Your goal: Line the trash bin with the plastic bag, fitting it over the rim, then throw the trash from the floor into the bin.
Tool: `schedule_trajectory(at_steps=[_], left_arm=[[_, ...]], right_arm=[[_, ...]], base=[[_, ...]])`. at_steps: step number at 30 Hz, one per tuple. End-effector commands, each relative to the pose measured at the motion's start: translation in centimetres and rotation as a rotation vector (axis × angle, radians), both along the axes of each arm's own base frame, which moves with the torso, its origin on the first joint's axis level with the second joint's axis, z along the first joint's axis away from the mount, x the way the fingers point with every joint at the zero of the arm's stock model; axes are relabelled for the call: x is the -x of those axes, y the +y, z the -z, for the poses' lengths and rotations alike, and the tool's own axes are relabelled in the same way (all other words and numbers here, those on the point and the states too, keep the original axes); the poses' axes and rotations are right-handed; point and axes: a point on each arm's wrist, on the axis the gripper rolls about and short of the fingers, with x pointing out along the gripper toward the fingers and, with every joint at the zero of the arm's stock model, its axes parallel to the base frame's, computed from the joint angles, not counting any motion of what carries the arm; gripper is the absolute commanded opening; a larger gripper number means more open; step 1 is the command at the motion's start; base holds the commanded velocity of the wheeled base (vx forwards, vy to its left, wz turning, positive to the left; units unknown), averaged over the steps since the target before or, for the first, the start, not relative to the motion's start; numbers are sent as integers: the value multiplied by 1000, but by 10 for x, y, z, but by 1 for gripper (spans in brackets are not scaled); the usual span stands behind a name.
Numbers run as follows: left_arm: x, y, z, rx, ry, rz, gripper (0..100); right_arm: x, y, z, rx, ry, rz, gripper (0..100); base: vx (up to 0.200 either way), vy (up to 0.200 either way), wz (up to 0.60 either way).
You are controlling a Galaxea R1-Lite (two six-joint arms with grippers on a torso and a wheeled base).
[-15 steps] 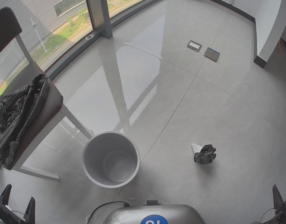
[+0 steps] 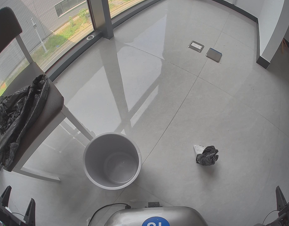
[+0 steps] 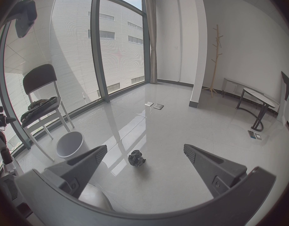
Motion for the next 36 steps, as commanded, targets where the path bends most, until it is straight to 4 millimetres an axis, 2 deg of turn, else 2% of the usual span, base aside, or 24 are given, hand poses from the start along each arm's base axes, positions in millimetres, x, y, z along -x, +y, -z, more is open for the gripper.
schedule_trajectory(at_steps=[1,3,6,12,14,15,17,18,21,26,27,30,32,36], left_arm=[[0,-1,5,-25,-3,49,100],[0,-1,5,-25,-2,52,100],[0,1,5,50,-2,-36,100],[0,1,4,51,-9,-49,100],[3,1,-10,-33,-80,-42,100],[10,1,-51,-97,-164,-11,100],[-4,2,-80,-60,-89,21,100],[-11,2,-88,16,-59,5,100],[-20,3,-91,194,1,-79,100],[-28,5,-100,185,82,-187,100],[-35,6,-110,164,155,-262,100],[-41,7,-127,136,226,-343,100],[-40,8,-135,132,252,-351,100],[-24,8,-150,129,268,-313,100]], right_arm=[[-1,0,4,1,17,2,100],[-1,0,4,1,18,2,100],[-1,0,4,-1,9,3,100],[-1,0,4,1,8,5,100],[-1,0,5,1,6,5,100],[-1,0,5,1,6,5,100],[-1,0,5,2,8,5,100],[-1,0,5,4,12,3,100],[-1,0,4,10,19,-5,100],[-1,0,5,25,17,-14,100],[-1,0,5,25,17,-14,100],[-1,0,4,30,25,-16,100],[-2,0,4,35,34,-17,100],[-2,0,4,36,32,-16,100]], base=[[0,0,0],[0,0,0],[0,0,0],[0,0,0],[0,0,0],[0,0,0],[0,0,0],[0,0,0],[0,0,0],[0,0,0],[0,0,0],[0,0,0],[0,0,0],[0,0,0]])
